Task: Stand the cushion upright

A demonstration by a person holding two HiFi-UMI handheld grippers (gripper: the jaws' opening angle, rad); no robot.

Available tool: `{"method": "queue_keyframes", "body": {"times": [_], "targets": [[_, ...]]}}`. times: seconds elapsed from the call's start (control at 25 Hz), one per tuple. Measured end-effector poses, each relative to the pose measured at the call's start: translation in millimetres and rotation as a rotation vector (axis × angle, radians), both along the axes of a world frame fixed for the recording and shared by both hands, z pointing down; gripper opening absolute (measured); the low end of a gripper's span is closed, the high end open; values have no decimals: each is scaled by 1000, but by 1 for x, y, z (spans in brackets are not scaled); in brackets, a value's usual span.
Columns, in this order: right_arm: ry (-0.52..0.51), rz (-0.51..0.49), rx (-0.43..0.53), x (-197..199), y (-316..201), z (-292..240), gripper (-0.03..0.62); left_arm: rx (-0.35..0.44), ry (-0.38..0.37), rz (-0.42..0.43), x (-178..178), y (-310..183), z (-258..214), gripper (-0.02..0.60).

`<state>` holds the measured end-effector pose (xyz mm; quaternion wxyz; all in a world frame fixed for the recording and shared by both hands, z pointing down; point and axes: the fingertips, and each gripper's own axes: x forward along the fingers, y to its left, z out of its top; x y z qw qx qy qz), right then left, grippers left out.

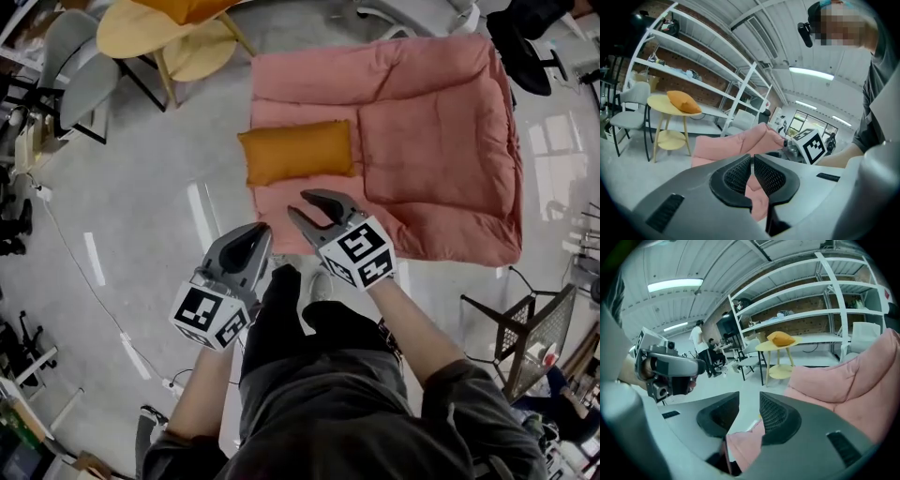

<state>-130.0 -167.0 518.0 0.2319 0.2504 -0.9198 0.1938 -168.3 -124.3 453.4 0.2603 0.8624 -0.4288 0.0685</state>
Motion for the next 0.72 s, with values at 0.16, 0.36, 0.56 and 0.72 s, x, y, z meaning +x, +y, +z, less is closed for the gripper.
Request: {"method": "queue_keyframes", "body": {"times": [0.16, 0.36, 0.56, 0.72], "targets": [[102, -70, 14, -34, -28, 57, 131, -37, 10, 2, -23, -26, 33, 12], [292, -238, 97, -75, -49, 139, 164, -72, 36, -19, -49, -52, 72, 12], [475, -411, 230, -102, -52, 217, 184, -108, 62, -53, -67, -62, 118, 12], [579, -523, 324, -123, -55, 272, 200, -129, 71, -77, -83, -69, 156, 12]]}}
